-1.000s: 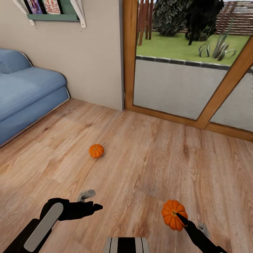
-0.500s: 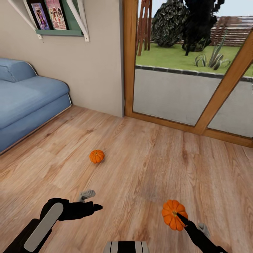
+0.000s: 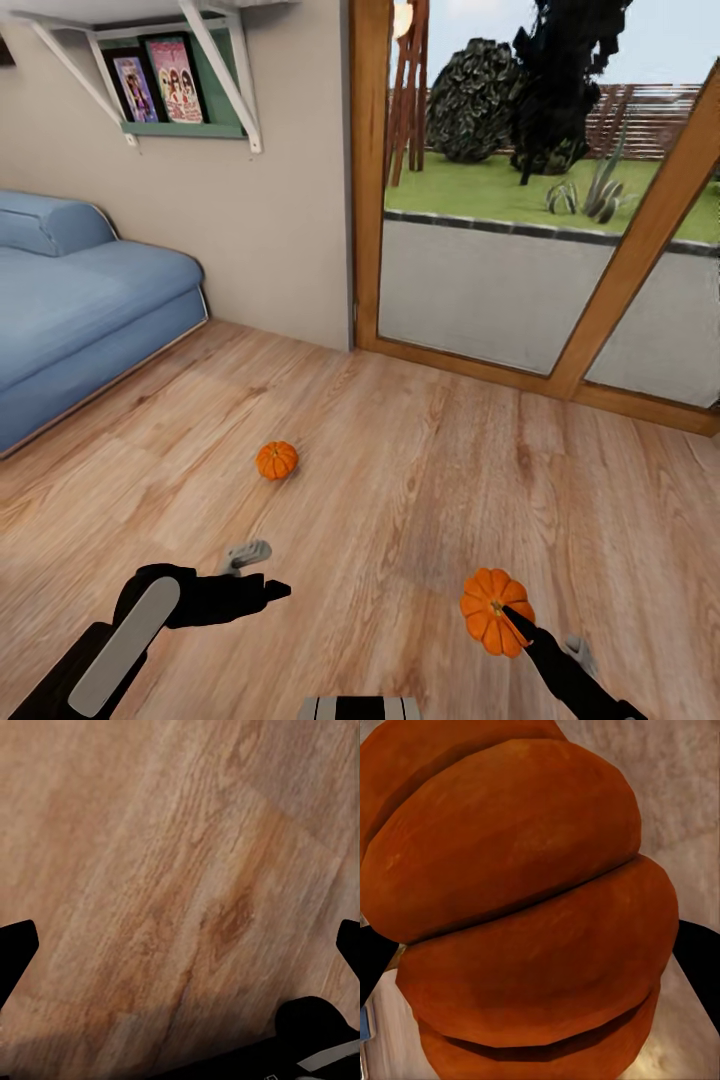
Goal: Place each of the two pumpkins and all three candles from the living room inside a cabinet in the living room (use any cabinet), then make sure every cabinet is closed, and position the cauldron so it is next to a table in the living room.
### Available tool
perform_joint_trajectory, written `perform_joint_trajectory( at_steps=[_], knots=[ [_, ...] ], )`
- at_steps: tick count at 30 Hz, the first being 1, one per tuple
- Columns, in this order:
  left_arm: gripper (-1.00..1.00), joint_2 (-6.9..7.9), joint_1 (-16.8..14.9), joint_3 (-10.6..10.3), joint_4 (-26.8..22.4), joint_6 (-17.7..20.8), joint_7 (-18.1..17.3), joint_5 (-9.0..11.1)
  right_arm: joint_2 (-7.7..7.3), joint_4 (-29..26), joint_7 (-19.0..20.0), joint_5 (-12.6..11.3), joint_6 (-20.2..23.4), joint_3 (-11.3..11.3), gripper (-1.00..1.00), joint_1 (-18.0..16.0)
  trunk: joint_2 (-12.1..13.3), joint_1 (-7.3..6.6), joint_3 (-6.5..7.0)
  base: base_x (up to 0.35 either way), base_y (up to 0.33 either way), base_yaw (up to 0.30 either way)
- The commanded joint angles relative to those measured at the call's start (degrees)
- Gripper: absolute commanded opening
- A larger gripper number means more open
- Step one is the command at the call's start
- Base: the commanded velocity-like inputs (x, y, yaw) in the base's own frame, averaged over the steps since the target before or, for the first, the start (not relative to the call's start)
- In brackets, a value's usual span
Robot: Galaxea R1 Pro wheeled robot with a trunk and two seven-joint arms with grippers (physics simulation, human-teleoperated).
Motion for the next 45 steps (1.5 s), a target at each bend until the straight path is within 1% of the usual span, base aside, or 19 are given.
perform_joint_trajectory(
  at_steps=[1,13,25,33,34,37,45],
  knots=[
    [1.0,0.05,-0.04,-0.09,-0.04,0.05,0.6,0.59,0.0,0.07,0.28,-0.61,0.6,0.37,-1.0,-0.03,0.0,-0.03,0.18,0.0,0.0,0.0],
    [1.0,0.05,-0.04,-0.09,0.0,0.01,0.63,0.54,0.04,0.07,0.26,-0.61,0.44,0.37,-1.0,-0.03,0.16,-0.34,2.86,0.0,0.0,0.014],
    [1.0,-0.3,-0.04,-0.11,0.0,0.0,0.69,0.44,0.15,0.07,0.29,-0.57,0.25,0.37,-1.0,-0.08,0.32,-0.65,5.91,0.0,0.0,0.234],
    [1.0,-0.37,-0.04,-0.35,-0.07,-0.01,0.59,0.42,0.12,0.07,0.45,-0.6,0.32,0.37,-1.0,-0.08,0.32,-0.65,6.1,0.018,-0.006,0.207],
    [1.0,-0.42,-0.04,-0.87,-0.08,-0.01,0.61,0.33,0.15,0.07,0.46,-0.61,0.27,0.37,-1.0,-0.07,0.32,-0.65,6.1,0.199,-0.064,0.043],
    [1.0,-0.47,-0.04,-1.55,-0.07,-0.02,0.67,0.27,0.13,0.07,0.46,-0.61,0.27,0.37,-1.0,-0.06,0.32,-0.65,6.11,0.269,-0.076,0.018],
    [1.0,-0.48,-0.04,-1.76,-0.07,-0.03,0.69,0.23,0.19,0.07,0.37,-0.61,0.36,0.37,-1.0,-0.11,0.32,-0.65,6.11,0.314,-0.05,0.002]
  ],
)
